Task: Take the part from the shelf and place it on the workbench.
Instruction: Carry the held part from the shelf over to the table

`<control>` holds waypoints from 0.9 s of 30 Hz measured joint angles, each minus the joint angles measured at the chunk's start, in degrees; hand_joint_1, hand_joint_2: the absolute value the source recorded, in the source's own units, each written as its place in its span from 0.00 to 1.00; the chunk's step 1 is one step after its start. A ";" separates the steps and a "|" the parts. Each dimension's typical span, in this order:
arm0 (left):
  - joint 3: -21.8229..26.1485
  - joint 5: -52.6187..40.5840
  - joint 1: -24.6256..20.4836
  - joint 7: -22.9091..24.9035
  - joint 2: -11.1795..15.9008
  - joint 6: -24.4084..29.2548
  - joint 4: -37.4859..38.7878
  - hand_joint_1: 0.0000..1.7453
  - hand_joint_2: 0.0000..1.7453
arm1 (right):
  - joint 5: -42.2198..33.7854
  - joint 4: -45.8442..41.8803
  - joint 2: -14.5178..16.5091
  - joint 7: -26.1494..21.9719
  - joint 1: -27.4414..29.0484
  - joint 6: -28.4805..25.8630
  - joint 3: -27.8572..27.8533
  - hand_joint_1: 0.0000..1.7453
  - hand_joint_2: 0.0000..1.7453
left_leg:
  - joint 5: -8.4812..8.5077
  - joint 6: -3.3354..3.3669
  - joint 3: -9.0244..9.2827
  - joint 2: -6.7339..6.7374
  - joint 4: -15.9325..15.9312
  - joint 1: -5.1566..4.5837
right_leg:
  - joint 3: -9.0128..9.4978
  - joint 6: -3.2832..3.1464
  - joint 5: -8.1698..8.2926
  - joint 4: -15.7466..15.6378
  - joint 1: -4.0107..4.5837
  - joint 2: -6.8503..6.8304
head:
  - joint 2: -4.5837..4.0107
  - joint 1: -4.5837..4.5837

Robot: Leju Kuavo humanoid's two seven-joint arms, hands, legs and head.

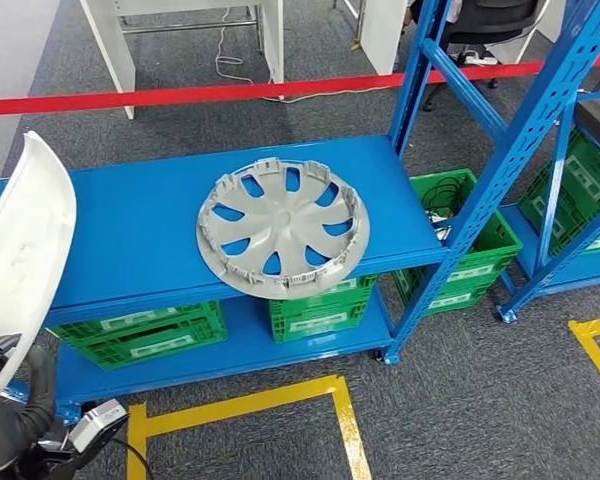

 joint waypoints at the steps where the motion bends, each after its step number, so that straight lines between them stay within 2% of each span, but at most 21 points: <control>1: 0.11 0.08 0.01 -0.09 -0.21 0.00 0.13 1.00 1.00 | 0.01 -0.09 -0.03 0.04 0.05 0.00 0.00 0.00 0.00 | 0.57 0.01 -0.83 -0.01 0.11 -0.18 | 1.44 -0.19 1.38 -0.74 0.08 0.00 | -0.01 0.04; 3: 0.38 0.15 0.02 -0.20 -0.60 0.00 0.30 1.00 1.00 | 0.06 -0.33 -0.10 0.11 0.09 0.01 0.00 0.00 0.00 | 1.52 -0.08 -2.15 -0.05 0.39 -0.48 | 7.13 -1.00 4.12 -7.67 0.41 0.14 | -0.01 0.01; 5: 0.69 0.38 0.07 -0.49 -1.03 0.01 0.35 1.00 1.00 | 0.16 -0.65 -0.19 0.11 0.09 0.03 0.00 0.00 0.00 | 2.46 -0.36 -3.00 -0.04 0.74 -0.73 | 12.95 -1.74 4.18 -16.12 0.74 0.33 | -0.01 -0.01; 6: 0.78 0.50 0.13 -0.66 -1.25 0.01 0.36 1.00 1.00 | 0.22 -0.81 -0.22 0.11 0.11 0.03 0.00 0.00 0.00 | 3.00 -0.56 -3.30 -0.02 0.82 -0.77 | 14.39 -1.93 3.70 -18.55 0.88 0.39 | -0.01 -0.01; 7: 0.81 0.54 0.23 -0.79 -1.47 0.01 0.38 1.00 1.00 | 0.26 -0.97 -0.22 0.11 0.16 0.03 0.00 0.00 0.00 | 3.56 -0.78 -3.57 -0.01 0.84 -0.76 | 14.72 -2.03 3.60 -19.64 0.94 0.38 | -0.01 0.00; 8: 0.79 0.49 0.37 -0.85 -1.68 0.01 0.41 1.00 1.00 | 0.31 -1.12 -0.21 0.14 0.22 0.02 0.00 0.00 0.00 | 3.88 -1.02 -3.84 -0.02 0.87 -0.71 | 14.24 -2.24 3.91 -19.91 0.82 0.24 | -0.01 0.05; 9: 0.73 0.35 0.50 -0.88 -1.86 0.00 0.47 1.00 1.00 | 0.33 -1.25 -0.20 0.16 0.27 -0.01 0.00 0.00 0.00 | 3.41 -1.33 -4.17 -0.04 1.21 -0.67 | 13.65 -2.61 4.39 -20.00 0.70 0.07 | -0.01 0.05; 10: 0.67 0.21 0.60 -0.89 -2.02 0.00 0.55 1.00 1.00 | 0.36 -1.37 -0.19 0.18 0.31 -0.03 0.00 0.00 0.00 | 1.90 -1.66 -4.61 -0.07 2.33 -0.59 | 12.97 -3.06 4.93 -20.10 0.55 -0.16 | -0.01 -0.02; 11: 0.62 0.12 0.66 -0.89 -2.12 0.00 0.63 1.00 1.00 | 0.37 -1.45 -0.18 0.20 0.33 -0.04 0.00 0.00 0.00 | -0.60 -2.01 -5.23 -0.08 4.48 -0.44 | 12.28 -3.46 5.48 -20.19 0.38 -0.42 | -0.01 -0.11; 13: 0.55 0.07 0.71 -0.89 -2.25 0.00 0.81 1.00 1.00 | 0.37 -1.57 -0.21 0.17 0.35 -0.07 0.00 0.00 0.00 | -6.35 -2.69 -6.57 -0.06 11.60 0.10 | 10.88 -3.77 6.56 -20.07 0.40 -0.75 | -0.01 -0.32; 14: 0.54 0.07 0.73 -0.89 -2.28 0.00 0.91 1.00 1.00 | 0.37 -1.63 -0.22 0.16 0.35 -0.07 0.00 0.00 0.00 | -7.75 -3.00 -6.89 -0.06 14.99 0.39 | 10.19 -3.69 7.17 -19.90 0.38 -0.89 | -0.01 -0.36; 15: 0.54 0.06 0.75 -0.89 -2.31 0.00 1.01 1.00 1.00 | 0.37 -1.67 -0.23 0.16 0.35 -0.09 0.00 0.00 0.00 | -7.67 -3.28 -6.67 -0.05 17.13 0.67 | 9.39 -3.54 7.79 -19.62 0.31 -1.01 | -0.01 -0.35; 16: 0.54 0.05 0.76 -0.89 -2.32 0.00 1.10 1.00 1.00 | 0.37 -1.70 -0.23 0.15 0.35 -0.12 0.00 0.00 0.00 | -6.29 -3.55 -5.68 -0.04 17.31 0.93 | 8.55 -3.32 8.32 -19.24 0.19 -1.09 | -0.01 -0.37; 17: 0.52 0.05 0.77 -0.89 -2.34 0.00 1.16 1.00 1.00 | 0.37 -1.72 -0.23 0.13 0.34 -0.16 0.00 0.00 0.00 | -4.40 -3.84 -3.75 -0.04 15.31 1.21 | 7.64 -3.03 8.76 -18.78 0.01 -1.12 | -0.01 -0.38; 18: 0.50 0.05 0.77 -0.89 -2.35 0.00 1.21 1.00 1.00 | 0.35 -1.73 -0.26 0.10 0.31 -0.21 0.00 0.00 0.00 | -3.18 -4.22 -1.23 -0.04 11.68 1.51 | 6.71 -2.70 9.11 -18.26 -0.12 -1.12 | -0.01 -0.40; 20: 0.41 0.05 0.77 -0.89 -2.39 0.00 1.28 1.00 1.00 | 0.34 -1.76 -0.38 0.03 0.21 -0.31 0.00 0.00 0.00 | -3.31 -4.34 3.40 -0.17 4.02 1.65 | 5.18 -1.93 9.80 -17.31 -0.09 -1.05 | -0.01 -0.54; 21: 0.36 0.07 0.79 -0.89 -2.43 0.00 1.33 1.00 1.00 | 0.34 -1.78 -0.45 0.01 0.18 -0.34 0.00 0.00 0.00 | -4.08 -4.17 4.47 -0.25 1.79 1.59 | 4.63 -1.56 10.26 -17.04 0.01 -1.01 | -0.01 -0.60; 23: 0.12 0.10 0.86 -0.89 -2.49 0.00 1.43 1.00 1.00 | 0.34 -1.81 -0.51 -0.02 0.18 -0.42 0.00 0.00 0.00 | -4.45 -3.27 4.32 -0.28 0.69 1.37 | 3.88 -0.85 11.27 -16.95 0.05 -0.95 | -0.01 -0.61; 24: -0.08 0.09 0.86 -0.89 -2.54 0.00 1.49 1.00 1.00 | 0.33 -1.83 -0.54 -0.03 0.19 -0.46 0.00 0.00 0.00 | -4.15 -2.79 3.85 -0.18 0.64 1.33 | 3.43 -0.55 11.05 -16.75 -0.05 -0.87 | 0.00 -0.62; 25: -0.32 0.05 0.84 -0.89 -2.58 0.00 1.52 1.00 1.00 | 0.33 -1.87 -0.57 -0.04 0.18 -0.51 0.00 0.00 0.00 | -3.75 -2.14 3.35 -0.06 0.58 1.29 | 2.84 -0.31 9.86 -15.81 -0.14 -0.74 | -0.01 -0.50; 27: -0.70 -0.06 0.79 -0.89 -2.64 0.00 1.58 1.00 1.00 | 0.33 -2.04 -0.66 -0.04 0.14 -0.61 0.00 0.00 0.00 | -2.82 -0.90 2.35 0.23 0.52 1.08 | 1.14 -0.08 4.99 -10.62 -0.17 -0.39 | -0.01 -0.21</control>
